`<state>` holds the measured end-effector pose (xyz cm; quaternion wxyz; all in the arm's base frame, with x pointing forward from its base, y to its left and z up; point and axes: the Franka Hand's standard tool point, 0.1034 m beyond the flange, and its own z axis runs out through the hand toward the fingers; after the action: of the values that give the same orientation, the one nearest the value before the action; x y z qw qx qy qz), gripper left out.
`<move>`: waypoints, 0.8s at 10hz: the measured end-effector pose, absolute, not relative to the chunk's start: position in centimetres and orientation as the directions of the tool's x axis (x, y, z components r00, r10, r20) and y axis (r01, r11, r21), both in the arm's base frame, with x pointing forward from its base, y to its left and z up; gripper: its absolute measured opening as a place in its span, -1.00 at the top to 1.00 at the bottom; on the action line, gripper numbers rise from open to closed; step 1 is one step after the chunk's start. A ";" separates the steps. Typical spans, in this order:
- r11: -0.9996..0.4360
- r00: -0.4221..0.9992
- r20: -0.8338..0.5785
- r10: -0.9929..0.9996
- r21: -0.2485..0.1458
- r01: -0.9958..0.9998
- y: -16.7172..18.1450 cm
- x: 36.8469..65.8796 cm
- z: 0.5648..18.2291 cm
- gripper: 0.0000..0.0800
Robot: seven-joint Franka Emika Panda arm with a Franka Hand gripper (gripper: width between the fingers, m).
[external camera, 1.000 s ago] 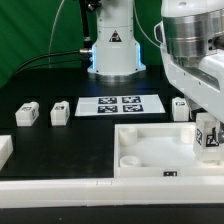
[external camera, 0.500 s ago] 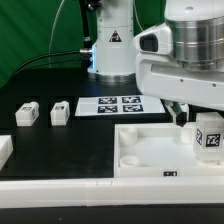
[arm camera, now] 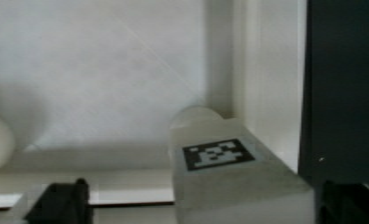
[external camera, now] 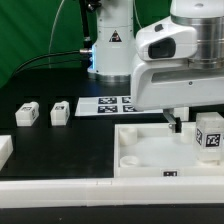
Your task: Assemble one leg
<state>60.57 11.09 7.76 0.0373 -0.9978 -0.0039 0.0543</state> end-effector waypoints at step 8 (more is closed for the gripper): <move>-0.997 0.994 -0.108 0.009 -0.075 0.001 11.1 60.6 7.7 0.27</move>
Offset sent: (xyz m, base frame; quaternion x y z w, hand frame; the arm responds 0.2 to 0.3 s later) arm 0.0000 0.0000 0.0000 0.0000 0.0000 0.0000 1.0000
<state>60.56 11.08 7.74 0.0373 -0.9978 -0.0027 0.0543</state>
